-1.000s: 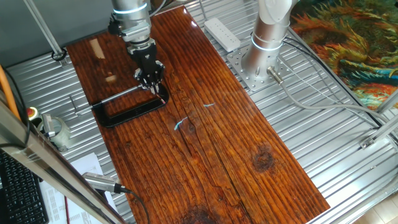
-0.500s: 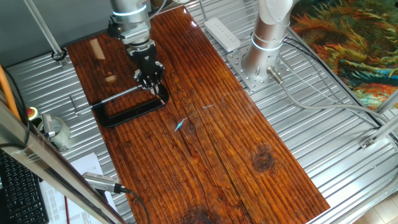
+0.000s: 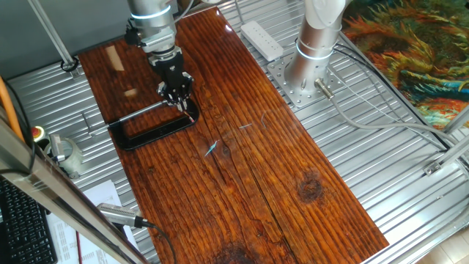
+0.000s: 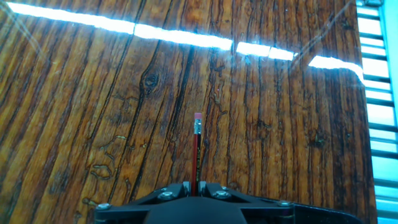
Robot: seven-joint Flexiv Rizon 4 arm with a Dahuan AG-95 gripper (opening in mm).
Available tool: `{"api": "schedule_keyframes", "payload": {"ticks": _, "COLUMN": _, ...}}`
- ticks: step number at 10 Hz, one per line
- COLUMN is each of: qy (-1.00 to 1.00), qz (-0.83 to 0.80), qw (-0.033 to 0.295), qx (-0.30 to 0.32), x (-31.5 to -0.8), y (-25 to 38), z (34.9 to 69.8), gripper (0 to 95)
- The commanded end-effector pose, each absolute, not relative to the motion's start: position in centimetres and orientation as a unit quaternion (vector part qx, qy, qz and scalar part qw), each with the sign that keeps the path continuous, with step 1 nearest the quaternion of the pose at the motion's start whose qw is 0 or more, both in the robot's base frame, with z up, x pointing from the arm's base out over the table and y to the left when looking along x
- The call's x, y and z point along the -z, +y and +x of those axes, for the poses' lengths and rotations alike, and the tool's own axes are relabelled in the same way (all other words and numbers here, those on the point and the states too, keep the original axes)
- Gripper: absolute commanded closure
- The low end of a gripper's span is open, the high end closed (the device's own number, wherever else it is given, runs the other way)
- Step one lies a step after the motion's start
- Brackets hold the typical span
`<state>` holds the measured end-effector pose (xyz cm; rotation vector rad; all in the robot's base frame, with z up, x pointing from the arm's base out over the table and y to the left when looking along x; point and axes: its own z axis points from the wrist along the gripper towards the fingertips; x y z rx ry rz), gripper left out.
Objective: Insert the pencil into the pencil sharpener
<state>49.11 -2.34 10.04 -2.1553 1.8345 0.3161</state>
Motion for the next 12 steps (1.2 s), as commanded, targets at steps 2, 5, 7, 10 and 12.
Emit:
{"api": "schedule_keyframes", "payload": {"ticks": 2, "qy": 0.634, "qz": -0.751, "qw": 0.147, "qx": -0.109, "x": -10.12, "y": -2.32, "z": 49.22, "gripper": 95.0}}
{"api": "schedule_keyframes", "payload": {"ticks": 5, "qy": 0.633, "qz": -0.754, "qw": 0.144, "qx": -0.105, "x": -10.18, "y": -2.51, "z": 49.10, "gripper": 95.0}}
{"api": "schedule_keyframes", "payload": {"ticks": 7, "qy": 0.632, "qz": -0.754, "qw": 0.144, "qx": -0.104, "x": -10.11, "y": -2.55, "z": 49.10, "gripper": 95.0}}
{"api": "schedule_keyframes", "payload": {"ticks": 10, "qy": 0.631, "qz": -0.755, "qw": 0.145, "qx": -0.104, "x": -10.09, "y": -2.68, "z": 49.05, "gripper": 95.0}}
{"api": "schedule_keyframes", "payload": {"ticks": 12, "qy": 0.631, "qz": -0.755, "qw": 0.143, "qx": -0.103, "x": -10.16, "y": -2.79, "z": 48.99, "gripper": 95.0}}
